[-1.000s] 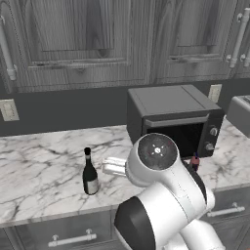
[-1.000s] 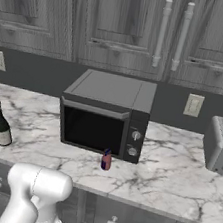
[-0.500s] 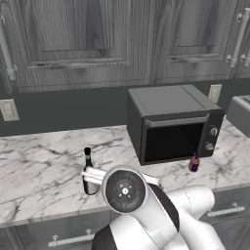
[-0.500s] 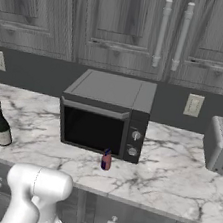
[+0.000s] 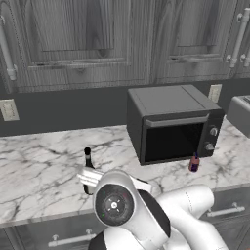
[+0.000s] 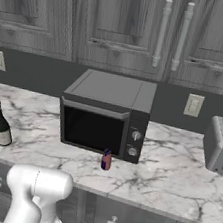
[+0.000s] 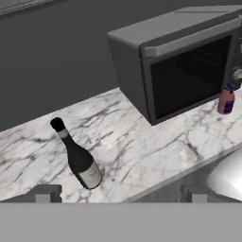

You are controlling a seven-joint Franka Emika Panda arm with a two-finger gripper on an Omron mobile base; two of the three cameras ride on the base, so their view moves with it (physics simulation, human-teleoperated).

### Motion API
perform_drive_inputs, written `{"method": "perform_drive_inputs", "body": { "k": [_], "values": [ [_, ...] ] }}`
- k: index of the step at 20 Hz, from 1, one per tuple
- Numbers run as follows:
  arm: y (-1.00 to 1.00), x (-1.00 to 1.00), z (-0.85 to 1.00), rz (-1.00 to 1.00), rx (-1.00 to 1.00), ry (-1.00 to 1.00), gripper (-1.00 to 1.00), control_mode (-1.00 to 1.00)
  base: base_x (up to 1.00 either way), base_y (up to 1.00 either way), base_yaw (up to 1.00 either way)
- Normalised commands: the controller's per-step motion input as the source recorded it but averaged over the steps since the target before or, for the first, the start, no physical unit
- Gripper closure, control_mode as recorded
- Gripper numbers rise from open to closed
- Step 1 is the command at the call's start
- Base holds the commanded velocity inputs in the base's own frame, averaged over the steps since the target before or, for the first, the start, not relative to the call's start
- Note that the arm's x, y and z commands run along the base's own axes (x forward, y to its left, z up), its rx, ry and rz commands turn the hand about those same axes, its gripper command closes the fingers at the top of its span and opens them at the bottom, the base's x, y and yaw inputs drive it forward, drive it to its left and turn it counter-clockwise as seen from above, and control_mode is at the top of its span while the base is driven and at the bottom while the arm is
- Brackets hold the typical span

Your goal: There is a wine glass and glass cup on the dining counter. Place the wine bottle next to the wine glass and the juice bottle next to the glass cup.

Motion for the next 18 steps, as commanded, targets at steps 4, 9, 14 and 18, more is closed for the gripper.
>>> {"method": "perform_drive_inputs", "body": {
  "k": [4,9,14,18],
  "values": [
    [-0.02,0.25,-0.08,0.0,0.0,-0.03,-1.0,-1.0,0.0,0.0,0.0],
    [0.03,0.38,-0.12,0.0,0.0,-0.07,-1.0,-1.0,0.0,0.0,0.0],
    [0.03,0.34,-0.14,-0.01,0.0,-0.11,-1.0,-1.0,0.0,0.0,0.0],
    [0.0,0.25,-0.17,0.0,0.0,-0.12,-1.0,-1.0,0.0,0.0,0.0]
  ]
}}
